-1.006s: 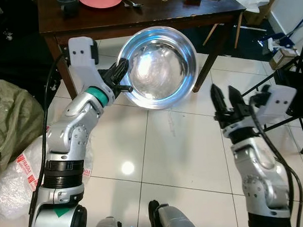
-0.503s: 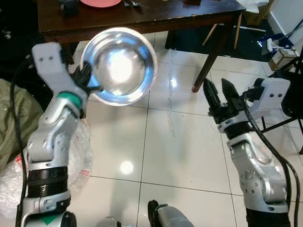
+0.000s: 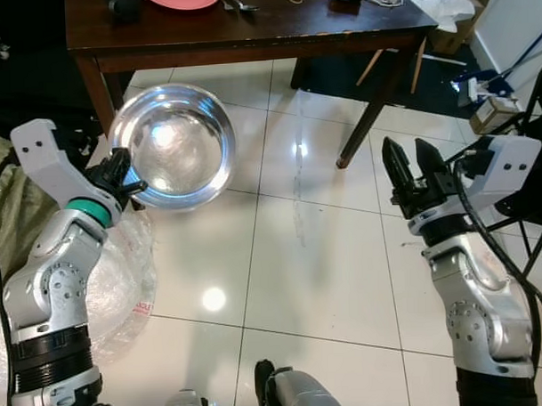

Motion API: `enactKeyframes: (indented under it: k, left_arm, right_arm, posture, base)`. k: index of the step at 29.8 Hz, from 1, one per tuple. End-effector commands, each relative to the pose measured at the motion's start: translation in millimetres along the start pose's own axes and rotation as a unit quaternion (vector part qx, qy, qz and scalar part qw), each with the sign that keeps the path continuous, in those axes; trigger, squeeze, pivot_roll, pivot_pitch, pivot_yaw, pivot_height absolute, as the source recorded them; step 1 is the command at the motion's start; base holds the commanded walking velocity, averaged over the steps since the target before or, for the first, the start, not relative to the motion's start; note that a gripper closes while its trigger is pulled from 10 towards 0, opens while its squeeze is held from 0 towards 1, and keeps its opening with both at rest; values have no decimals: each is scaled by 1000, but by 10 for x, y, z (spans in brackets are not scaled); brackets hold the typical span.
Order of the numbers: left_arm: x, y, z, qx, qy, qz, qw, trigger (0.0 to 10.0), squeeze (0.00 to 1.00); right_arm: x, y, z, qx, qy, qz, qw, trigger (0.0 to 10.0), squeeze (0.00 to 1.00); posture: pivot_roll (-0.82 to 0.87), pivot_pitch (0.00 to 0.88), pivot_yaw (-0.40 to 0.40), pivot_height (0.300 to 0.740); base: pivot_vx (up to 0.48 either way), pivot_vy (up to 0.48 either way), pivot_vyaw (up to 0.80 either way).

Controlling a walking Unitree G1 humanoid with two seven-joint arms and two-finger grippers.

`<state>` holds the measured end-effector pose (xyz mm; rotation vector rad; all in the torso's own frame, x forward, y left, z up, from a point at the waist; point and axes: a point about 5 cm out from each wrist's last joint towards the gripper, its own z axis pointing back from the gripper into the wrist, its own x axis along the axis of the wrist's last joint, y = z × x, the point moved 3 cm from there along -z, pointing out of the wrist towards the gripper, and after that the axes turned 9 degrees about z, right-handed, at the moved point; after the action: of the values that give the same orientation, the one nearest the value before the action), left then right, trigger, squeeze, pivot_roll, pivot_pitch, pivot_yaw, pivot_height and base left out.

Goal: Setting the table

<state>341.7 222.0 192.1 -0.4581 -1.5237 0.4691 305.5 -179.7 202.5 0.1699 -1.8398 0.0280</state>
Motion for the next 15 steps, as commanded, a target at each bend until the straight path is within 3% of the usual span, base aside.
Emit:
enactKeyframes:
  k: [1, 3, 5, 10, 15]
  left_arm:
    - [60, -98, -35, -10, -23, 13, 1000, 10000, 0]
    - [88, -168, -85, -10, -40, 8, 999, 10000, 0]
    - [116, -309, -136, -24, -60, -27, 998, 10000, 0]
    - [89, -481, -156, -54, -59, -57, 995, 10000, 0]
    - [83, -501, -160, -57, -58, -60, 995, 10000, 0]
  right_arm:
    - [-24, -77, 7, -10, 9, 2, 1000, 10000, 0]
    - [-13, -88, -8, -10, 8, 4, 1000, 10000, 0]
    - [7, -104, -27, -9, 5, 6, 1000, 10000, 0]
    - [15, -124, -4, -15, 4, 7, 1000, 10000, 0]
    - [13, -127, 3, -16, 4, 7, 1000, 10000, 0]
  posture:
    - [115, 48, -121, 740]
    - [111, 41, -122, 740]
    - [104, 37, -118, 740]
    - [89, 34, -103, 740]
    - [89, 34, -103, 740]
  base:
    - [0, 0, 0]
    - [0, 0, 0]
    - [0, 0, 0]
    - [49, 0, 0]
    - [248, 0, 0]
